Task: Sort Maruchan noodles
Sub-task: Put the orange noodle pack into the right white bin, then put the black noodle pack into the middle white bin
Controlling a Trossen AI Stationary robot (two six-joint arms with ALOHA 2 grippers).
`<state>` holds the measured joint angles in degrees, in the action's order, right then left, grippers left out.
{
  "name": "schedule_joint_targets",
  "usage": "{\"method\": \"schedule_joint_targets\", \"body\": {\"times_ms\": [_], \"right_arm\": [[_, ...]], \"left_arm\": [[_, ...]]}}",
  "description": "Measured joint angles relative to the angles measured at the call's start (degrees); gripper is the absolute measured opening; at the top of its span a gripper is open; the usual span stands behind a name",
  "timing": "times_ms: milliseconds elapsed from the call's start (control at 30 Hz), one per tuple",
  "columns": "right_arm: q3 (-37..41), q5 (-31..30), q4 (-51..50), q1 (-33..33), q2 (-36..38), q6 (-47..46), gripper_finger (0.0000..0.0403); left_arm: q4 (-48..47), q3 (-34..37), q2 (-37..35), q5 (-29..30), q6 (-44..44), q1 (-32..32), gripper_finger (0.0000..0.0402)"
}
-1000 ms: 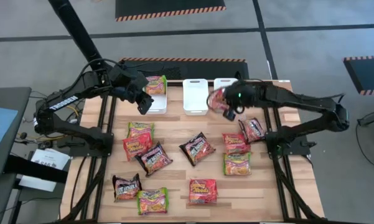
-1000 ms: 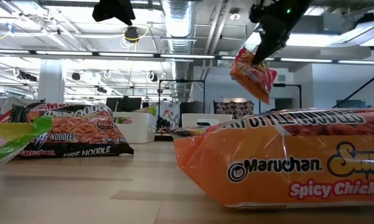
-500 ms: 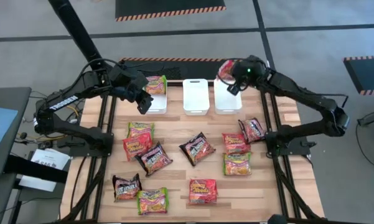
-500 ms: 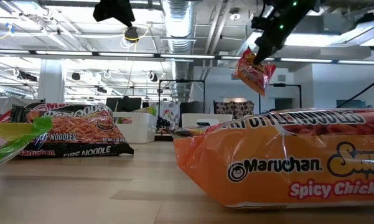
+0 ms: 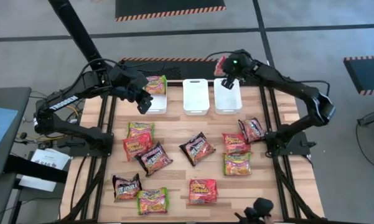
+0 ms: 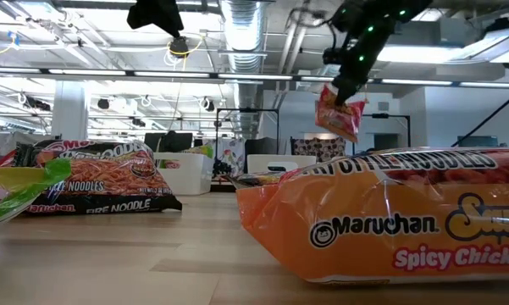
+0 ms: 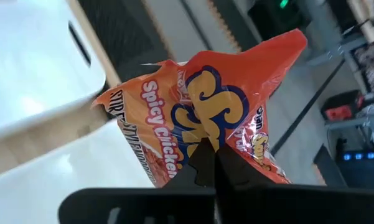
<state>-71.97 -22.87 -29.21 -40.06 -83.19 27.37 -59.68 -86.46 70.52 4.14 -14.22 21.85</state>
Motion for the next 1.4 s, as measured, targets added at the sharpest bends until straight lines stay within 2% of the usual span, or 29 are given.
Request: {"method": "schedule_joint_targets", "body": {"times_ms": [200, 467, 633, 900, 1400], "right_arm": [[-3.71, -1.49, -5.95, 1.08, -5.74, -2.86, 0.0005], [-3.95, -2.94, -12.19, 2.51, -11.84, -5.5, 0.0004], [-3.93, -7.0, -11.92, 3.88, -14.15, -5.02, 0.0004], [-3.93, -8.78, -12.2, 4.46, -17.6, -4.58, 0.0007], [-3.94, -9.73, -11.83, 5.18, -18.41, -2.91, 0.0095]], "left_arm": [[0.0, 0.0, 0.0, -0.02, -0.02, 0.0, 0.0086], [0.0, 0.0, 0.0, -0.02, 0.01, 0.0, 0.0086], [-0.01, 0.0, 0.0, -0.04, 0.32, 0.0, 0.0086], [-0.02, 0.0, 0.0, -0.1, 0.46, 0.0, 0.0086], [-2.36, 0.0, 0.0, -0.13, 0.48, 0.0, 0.0086]]}}
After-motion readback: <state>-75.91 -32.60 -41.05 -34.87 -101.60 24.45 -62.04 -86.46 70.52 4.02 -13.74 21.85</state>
